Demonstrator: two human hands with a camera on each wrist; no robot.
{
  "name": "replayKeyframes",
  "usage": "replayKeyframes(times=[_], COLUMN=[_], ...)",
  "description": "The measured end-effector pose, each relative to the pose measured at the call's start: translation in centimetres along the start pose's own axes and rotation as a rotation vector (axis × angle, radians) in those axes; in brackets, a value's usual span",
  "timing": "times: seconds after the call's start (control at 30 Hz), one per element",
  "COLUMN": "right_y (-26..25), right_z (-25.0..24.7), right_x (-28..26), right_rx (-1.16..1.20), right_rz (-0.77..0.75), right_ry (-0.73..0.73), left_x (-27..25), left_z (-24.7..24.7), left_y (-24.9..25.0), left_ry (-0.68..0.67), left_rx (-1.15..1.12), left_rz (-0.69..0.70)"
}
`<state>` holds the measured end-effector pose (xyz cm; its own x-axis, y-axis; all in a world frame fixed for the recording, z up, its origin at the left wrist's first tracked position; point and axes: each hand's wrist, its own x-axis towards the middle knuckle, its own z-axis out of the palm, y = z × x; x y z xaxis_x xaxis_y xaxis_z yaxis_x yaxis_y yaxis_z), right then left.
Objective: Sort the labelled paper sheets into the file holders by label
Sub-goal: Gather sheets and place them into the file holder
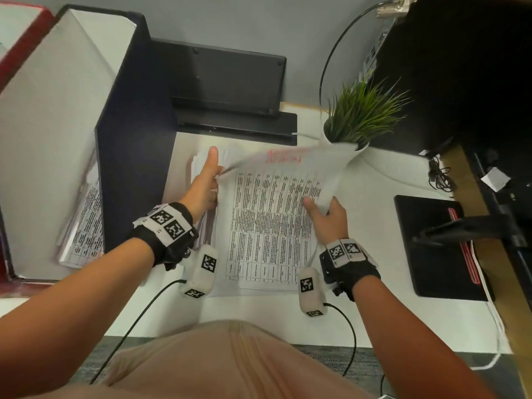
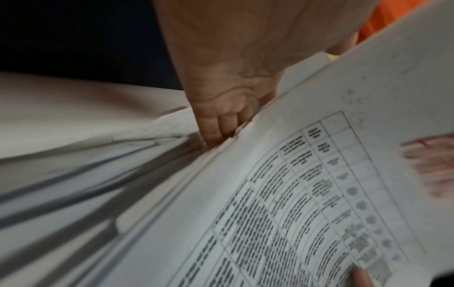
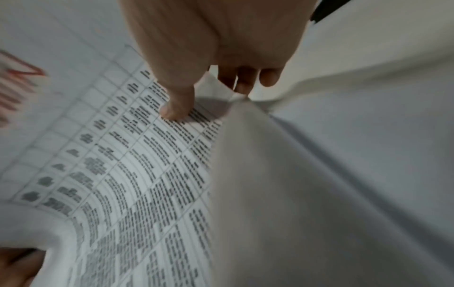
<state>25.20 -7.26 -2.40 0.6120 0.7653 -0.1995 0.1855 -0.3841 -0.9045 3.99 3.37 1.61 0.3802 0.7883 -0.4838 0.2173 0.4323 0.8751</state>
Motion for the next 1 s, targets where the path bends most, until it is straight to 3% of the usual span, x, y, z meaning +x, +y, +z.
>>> replayKeyframes(times=[0.17,0.3,0.53,0.7,0.87,1.0], right_y=[-2.1,-4.2,-8.4,-7.3,-6.7,-5.2], right_z=[0.1,-0.1,-1.3,0.3,0.2,1.3], right_x=[-0.5,-1.0,-2.5,-3.5,-2.9,-3.6], right_rx=[0.083,0.129,0.372,0.359,0.394,0.272], right_rz=[-0.069,-0.158,-0.454,-0.337,-0.317,-0.264], right_ry=[0.007,0.050,0.138,0.063,0.095,0.043], left_x=[-0.5,-1.5,-3.5,-2.8,-2.5,-1.7], left_z=[0.0,0.8,2.0,3.1,2.9,3.1], left_y=[-0.4,1.0,4.0,1.9,1.7,-0.6], left_ry=[-0.092,0.061,0.295,0.331,0.331,0.307], left_rx=[0.035,0.345,0.200,0.295,0.209,0.201], left_rz=[0.106,0.358,0.750,0.667,0.710,0.556])
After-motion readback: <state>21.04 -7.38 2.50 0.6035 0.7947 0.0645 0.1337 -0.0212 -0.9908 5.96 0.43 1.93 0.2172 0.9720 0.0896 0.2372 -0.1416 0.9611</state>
